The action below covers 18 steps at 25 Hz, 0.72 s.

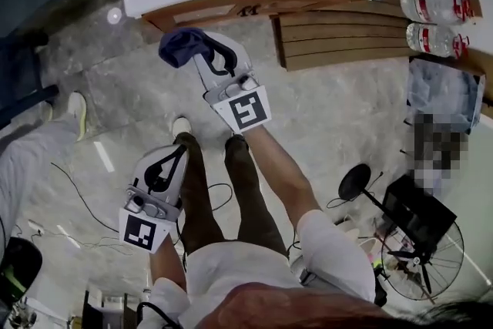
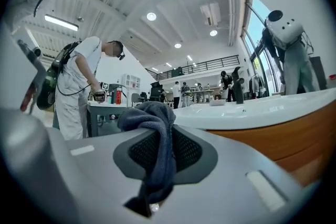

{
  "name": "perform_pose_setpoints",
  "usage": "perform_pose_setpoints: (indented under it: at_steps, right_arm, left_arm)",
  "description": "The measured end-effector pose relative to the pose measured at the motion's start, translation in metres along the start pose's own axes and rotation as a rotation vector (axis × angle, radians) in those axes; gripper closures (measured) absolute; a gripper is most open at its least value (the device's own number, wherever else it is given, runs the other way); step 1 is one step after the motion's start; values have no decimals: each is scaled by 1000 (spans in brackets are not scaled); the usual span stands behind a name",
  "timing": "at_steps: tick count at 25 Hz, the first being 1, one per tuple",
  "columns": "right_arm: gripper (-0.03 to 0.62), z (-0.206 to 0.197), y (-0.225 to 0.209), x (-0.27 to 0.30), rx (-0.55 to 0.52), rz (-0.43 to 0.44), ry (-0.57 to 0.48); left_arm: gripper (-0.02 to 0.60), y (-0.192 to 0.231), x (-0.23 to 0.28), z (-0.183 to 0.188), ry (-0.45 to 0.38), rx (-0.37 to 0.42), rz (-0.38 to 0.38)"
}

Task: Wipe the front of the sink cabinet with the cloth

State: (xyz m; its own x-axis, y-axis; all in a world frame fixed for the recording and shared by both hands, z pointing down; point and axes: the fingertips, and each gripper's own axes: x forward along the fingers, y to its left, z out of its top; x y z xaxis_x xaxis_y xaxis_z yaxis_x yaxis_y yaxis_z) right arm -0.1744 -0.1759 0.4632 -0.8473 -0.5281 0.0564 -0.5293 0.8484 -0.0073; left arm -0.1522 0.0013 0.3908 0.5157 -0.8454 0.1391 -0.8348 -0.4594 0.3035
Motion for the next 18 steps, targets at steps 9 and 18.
perform_pose_setpoints:
  at_steps: [9,18]
  right_arm:
    - [526,-66,25,83,61,-46,-18]
    - [522,-65,-28,53,27,-183,-77]
  left_arm:
    - [578,37,-41,-53,-16,-54,117]
    - [578,33,-31,-63,-18,-46,102]
